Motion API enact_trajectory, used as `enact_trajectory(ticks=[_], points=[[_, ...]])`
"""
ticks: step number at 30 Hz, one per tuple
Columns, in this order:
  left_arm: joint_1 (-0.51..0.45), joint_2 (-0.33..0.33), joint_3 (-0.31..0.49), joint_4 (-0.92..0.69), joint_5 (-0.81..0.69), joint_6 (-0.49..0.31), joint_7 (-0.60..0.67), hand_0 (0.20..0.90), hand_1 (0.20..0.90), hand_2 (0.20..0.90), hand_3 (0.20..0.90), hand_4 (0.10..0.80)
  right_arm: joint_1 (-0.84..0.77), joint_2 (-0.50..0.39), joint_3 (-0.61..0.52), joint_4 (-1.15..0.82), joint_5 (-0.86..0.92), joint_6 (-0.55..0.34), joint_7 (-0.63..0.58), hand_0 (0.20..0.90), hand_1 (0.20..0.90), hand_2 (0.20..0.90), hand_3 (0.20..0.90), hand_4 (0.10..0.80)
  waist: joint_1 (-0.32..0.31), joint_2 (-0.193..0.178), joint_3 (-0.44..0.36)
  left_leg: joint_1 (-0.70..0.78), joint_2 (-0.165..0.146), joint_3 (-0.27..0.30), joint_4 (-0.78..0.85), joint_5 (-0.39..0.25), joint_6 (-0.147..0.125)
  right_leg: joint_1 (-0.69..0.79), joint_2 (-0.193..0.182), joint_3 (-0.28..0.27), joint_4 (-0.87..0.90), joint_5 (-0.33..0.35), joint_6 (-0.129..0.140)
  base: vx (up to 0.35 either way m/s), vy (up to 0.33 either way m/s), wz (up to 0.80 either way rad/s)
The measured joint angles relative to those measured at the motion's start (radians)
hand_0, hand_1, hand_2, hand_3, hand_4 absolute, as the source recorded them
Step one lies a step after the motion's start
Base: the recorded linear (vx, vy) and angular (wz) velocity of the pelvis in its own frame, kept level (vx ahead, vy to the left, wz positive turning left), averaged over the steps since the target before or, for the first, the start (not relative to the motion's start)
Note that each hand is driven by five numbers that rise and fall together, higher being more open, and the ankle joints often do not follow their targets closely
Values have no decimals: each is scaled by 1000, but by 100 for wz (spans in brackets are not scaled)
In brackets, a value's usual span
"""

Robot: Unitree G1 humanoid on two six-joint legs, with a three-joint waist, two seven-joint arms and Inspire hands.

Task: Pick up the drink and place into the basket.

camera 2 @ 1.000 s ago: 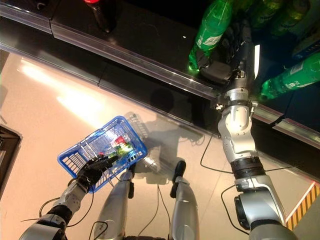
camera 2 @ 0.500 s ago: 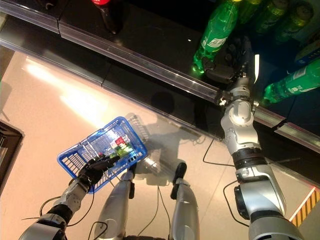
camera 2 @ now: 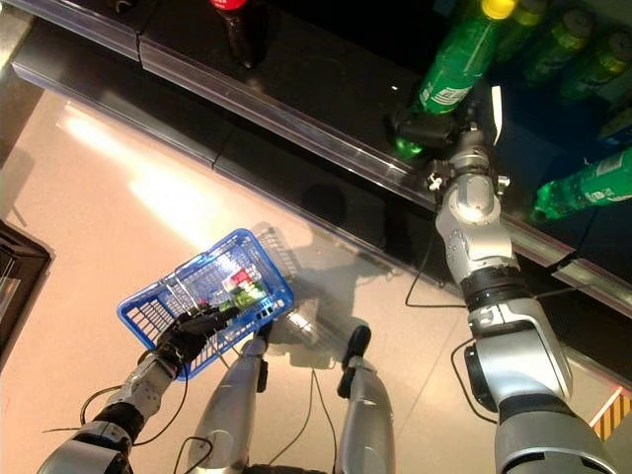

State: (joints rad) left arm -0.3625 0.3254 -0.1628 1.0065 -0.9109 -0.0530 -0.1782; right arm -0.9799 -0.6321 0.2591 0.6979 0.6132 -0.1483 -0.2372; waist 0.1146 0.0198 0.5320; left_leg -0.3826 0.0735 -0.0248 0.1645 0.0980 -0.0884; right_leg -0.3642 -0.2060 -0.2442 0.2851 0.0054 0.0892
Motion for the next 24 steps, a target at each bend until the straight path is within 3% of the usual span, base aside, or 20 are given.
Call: enact_trajectory(ticks=[4, 5, 24], points=[[0, 4, -18, -1, 0, 3, 0, 300, 300, 300, 200, 100, -29, 0, 33, 50, 3, 23, 4, 900, 900, 900, 900, 800, 2, 0, 0, 19, -3, -6, -8, 3, 2, 25, -2, -7, -12, 2, 4, 4, -6, 5], [0, 5, -22, -3, 0, 3, -1, 300, 300, 300, 200, 100, -35, 0, 33, 65, 5, 24, 10, 300, 300, 300, 200, 100, 2, 0, 0, 19, -4, -10, -8, 3, 2, 30, -2, -17, -15, 3, 4, 4, -7, 9], [-13, 6, -25, -6, 0, 24, -3, 300, 300, 300, 200, 100, -75, 1, 46, 137, 58, 32, 69, 300, 300, 300, 200, 100, 23, 2, 1, 20, -11, -13, -26, 11, 9, 48, -7, -30, -44, 10, 12, 0, 1, 2]])
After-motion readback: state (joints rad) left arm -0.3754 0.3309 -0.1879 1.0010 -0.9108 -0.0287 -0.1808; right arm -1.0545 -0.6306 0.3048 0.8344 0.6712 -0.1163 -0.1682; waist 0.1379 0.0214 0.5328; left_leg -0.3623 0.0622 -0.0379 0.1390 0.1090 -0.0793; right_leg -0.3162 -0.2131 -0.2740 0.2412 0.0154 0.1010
